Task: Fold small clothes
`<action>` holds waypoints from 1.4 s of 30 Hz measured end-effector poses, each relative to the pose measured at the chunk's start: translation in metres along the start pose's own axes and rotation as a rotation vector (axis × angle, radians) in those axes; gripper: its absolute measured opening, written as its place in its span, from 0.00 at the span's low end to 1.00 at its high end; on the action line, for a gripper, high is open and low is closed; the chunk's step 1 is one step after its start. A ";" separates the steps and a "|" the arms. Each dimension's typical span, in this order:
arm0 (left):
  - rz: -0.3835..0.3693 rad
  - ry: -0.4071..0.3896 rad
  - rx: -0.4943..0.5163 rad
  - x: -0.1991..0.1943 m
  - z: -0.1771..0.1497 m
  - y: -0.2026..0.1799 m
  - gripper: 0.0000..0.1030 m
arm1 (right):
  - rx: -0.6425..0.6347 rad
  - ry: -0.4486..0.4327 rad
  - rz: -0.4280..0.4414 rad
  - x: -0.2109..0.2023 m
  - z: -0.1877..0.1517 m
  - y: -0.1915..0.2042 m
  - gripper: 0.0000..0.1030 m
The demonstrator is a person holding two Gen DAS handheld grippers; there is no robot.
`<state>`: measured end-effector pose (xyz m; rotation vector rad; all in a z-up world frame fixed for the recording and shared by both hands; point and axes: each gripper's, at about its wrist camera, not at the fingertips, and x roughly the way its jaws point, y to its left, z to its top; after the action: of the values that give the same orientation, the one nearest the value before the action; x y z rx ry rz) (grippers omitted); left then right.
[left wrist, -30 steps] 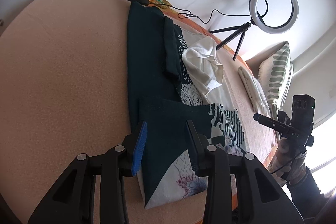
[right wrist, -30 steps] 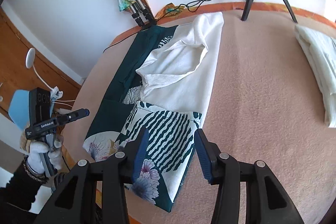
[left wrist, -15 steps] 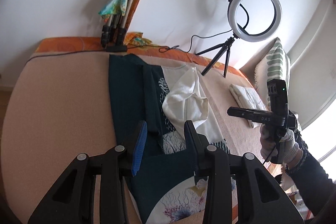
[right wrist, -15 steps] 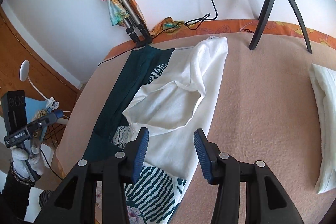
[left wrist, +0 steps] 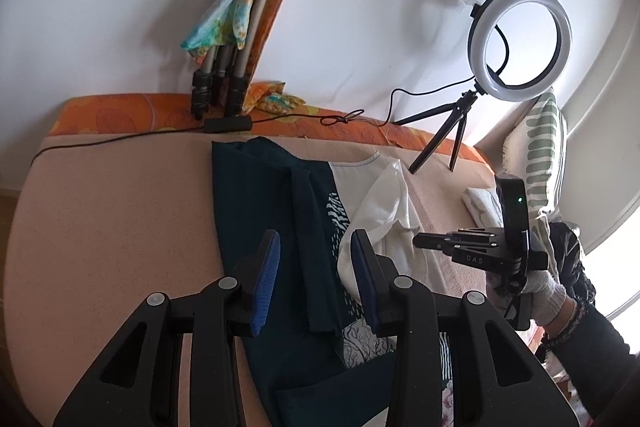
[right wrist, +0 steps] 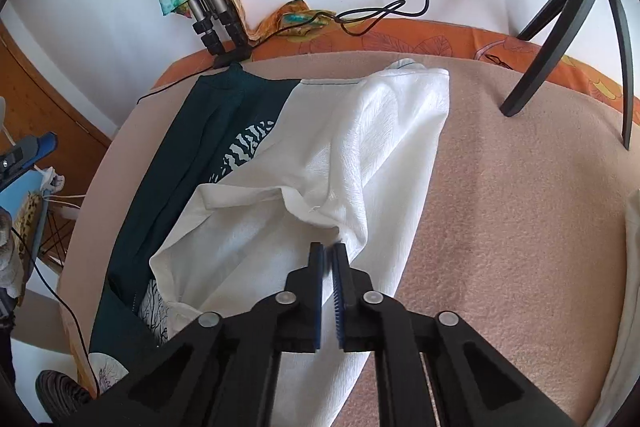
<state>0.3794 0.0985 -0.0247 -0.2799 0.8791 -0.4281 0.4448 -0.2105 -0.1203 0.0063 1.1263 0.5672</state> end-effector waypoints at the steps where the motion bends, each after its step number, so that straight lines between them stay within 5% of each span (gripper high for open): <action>1: -0.005 0.006 -0.007 0.004 -0.002 0.003 0.34 | -0.008 -0.007 0.005 -0.001 0.004 0.002 0.00; 9: -0.004 0.004 -0.051 0.024 -0.003 0.024 0.34 | 0.013 -0.083 0.099 0.010 0.062 0.021 0.00; 11: 0.003 -0.003 -0.055 0.028 0.001 0.029 0.34 | 0.045 -0.099 0.195 0.016 0.073 0.021 0.07; 12: 0.008 -0.006 -0.058 0.030 0.003 0.032 0.34 | 0.056 -0.095 0.222 0.016 0.079 0.022 0.38; 14: 0.013 -0.005 -0.070 0.036 0.006 0.040 0.39 | 0.074 -0.172 0.236 0.000 0.082 0.019 0.53; 18: 0.033 0.012 -0.071 0.054 0.012 0.055 0.43 | 0.063 -0.239 0.117 -0.021 0.077 -0.002 0.51; 26: 0.085 0.104 -0.089 0.110 0.022 0.081 0.50 | 0.077 -0.117 -0.010 0.017 0.058 -0.051 0.51; 34: 0.127 0.062 -0.058 0.141 0.046 0.078 0.54 | -0.010 -0.128 -0.156 0.046 0.073 -0.043 0.51; 42: 0.097 0.027 -0.074 0.156 0.059 0.073 0.51 | 0.023 -0.156 -0.040 0.051 0.082 -0.053 0.50</action>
<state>0.5315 0.0926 -0.1246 -0.2989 0.9319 -0.3098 0.5532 -0.2114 -0.1419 0.0472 0.9789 0.5095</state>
